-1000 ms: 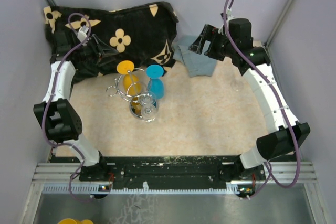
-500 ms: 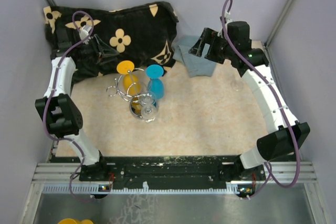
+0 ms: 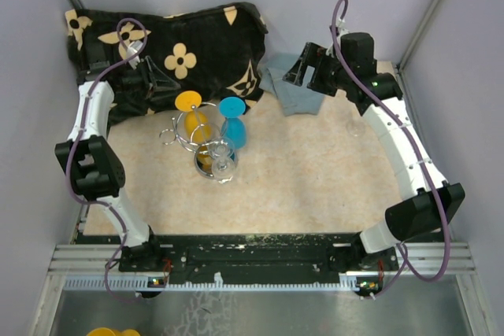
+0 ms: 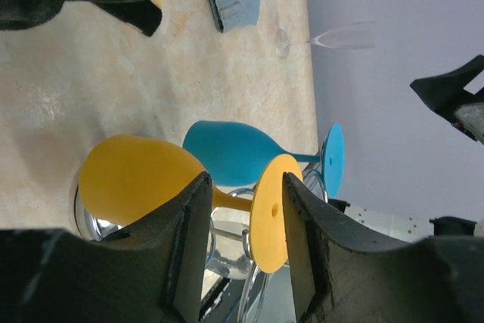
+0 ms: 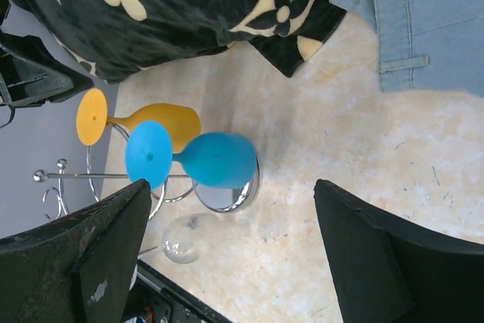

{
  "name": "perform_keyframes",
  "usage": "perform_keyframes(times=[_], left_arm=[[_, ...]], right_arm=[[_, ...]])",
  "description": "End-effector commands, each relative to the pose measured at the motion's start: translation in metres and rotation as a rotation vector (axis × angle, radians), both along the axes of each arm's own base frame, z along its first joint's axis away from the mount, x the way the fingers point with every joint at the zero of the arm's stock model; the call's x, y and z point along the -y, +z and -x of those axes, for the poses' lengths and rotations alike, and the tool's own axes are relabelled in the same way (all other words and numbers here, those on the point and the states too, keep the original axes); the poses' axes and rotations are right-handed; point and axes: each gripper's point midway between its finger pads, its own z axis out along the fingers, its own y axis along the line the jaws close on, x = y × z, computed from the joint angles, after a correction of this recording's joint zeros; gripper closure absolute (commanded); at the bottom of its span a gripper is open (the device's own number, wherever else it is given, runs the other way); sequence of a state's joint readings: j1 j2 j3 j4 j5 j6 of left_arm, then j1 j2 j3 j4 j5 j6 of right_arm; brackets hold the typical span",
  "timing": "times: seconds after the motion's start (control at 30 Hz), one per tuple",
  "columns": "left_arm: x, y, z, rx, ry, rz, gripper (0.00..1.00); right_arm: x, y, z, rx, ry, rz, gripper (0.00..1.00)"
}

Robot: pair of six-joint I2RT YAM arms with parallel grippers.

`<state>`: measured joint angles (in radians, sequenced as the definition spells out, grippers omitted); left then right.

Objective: Take the wine glass off the wine glass rack

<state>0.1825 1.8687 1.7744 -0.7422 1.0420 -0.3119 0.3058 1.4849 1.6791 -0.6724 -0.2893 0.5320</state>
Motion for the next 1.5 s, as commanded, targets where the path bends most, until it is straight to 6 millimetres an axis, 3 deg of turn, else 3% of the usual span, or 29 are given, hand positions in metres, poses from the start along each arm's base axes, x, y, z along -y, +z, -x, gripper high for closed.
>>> perform_keyframes(times=[0.0,0.7,0.93,1.47], left_arm=[[0.008,0.007,0.010,0.016,-0.081,0.032,0.52],[0.015,0.007,0.020,0.007,-0.173,0.050,0.57],[0.017,0.007,0.020,0.005,-0.190,0.056,0.65],[0.017,0.006,0.022,0.007,-0.193,0.044,0.72]], right_arm=[[0.000,0.024,0.003,0.096,0.006,-0.012,0.11],[0.001,0.017,0.001,0.092,0.002,-0.004,0.10],[0.001,0.016,0.001,0.089,0.001,-0.003,0.09],[0.001,0.014,0.000,0.090,0.003,-0.002,0.09]])
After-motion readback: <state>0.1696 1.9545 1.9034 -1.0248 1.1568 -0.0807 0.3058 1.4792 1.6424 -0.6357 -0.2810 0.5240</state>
